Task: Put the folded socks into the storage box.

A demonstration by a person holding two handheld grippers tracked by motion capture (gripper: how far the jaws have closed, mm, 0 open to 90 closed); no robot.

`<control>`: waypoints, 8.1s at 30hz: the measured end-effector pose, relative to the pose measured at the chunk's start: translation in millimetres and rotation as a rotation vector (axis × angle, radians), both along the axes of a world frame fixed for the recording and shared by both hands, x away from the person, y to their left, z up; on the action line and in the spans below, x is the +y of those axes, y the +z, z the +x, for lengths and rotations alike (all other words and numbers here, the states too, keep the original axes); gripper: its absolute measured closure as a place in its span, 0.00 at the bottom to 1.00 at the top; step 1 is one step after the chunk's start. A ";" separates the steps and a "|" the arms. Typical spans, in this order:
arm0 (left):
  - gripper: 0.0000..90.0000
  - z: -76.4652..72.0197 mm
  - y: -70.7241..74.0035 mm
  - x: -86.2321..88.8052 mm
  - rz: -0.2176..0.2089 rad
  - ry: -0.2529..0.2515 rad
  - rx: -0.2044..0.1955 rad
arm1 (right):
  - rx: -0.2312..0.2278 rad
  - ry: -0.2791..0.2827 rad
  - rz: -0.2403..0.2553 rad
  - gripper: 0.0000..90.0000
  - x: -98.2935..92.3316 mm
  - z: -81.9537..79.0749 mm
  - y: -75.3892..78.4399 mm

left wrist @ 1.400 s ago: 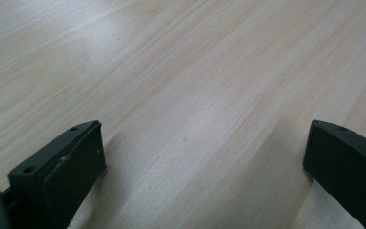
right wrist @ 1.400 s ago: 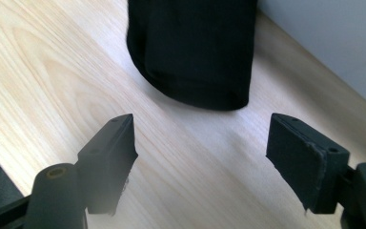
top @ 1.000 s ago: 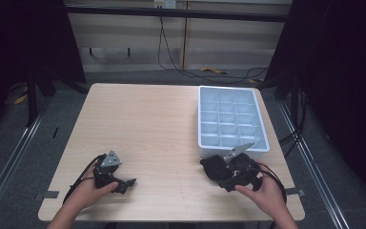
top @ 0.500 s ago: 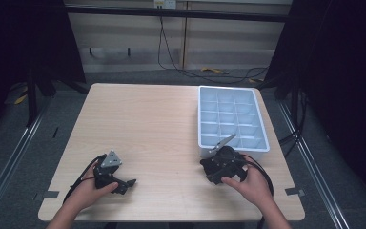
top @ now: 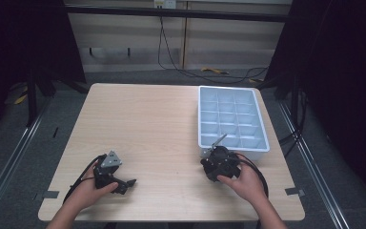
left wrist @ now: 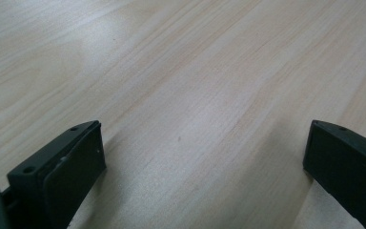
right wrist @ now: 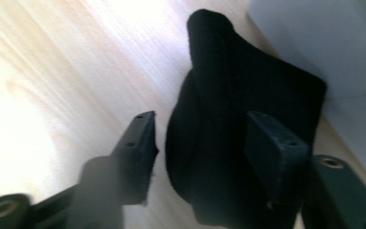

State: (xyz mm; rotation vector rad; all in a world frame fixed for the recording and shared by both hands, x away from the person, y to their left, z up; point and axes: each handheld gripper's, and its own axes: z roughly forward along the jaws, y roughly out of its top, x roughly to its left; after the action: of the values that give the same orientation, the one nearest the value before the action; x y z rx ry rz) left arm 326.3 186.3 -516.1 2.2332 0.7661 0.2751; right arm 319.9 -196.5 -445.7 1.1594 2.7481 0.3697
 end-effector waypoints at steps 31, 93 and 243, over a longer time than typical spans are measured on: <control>0.00 -0.2 -0.2 -0.3 -0.005 0.003 0.000 | 0.020 0.060 0.066 0.90 -9.6 -6.6 48.1; 0.00 -0.9 -0.1 -0.6 -0.003 -0.012 0.001 | -0.044 -0.003 0.091 0.90 -4.7 83.9 62.3; 0.00 -2.0 0.1 -1.1 0.000 -0.023 -0.004 | 0.145 -0.037 -0.032 1.00 5.5 117.3 37.0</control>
State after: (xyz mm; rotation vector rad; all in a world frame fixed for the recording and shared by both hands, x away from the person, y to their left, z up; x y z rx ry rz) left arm 324.3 185.2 -516.0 2.2396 0.7381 0.2684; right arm 437.2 -190.9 -408.7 1.2746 2.8384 0.2460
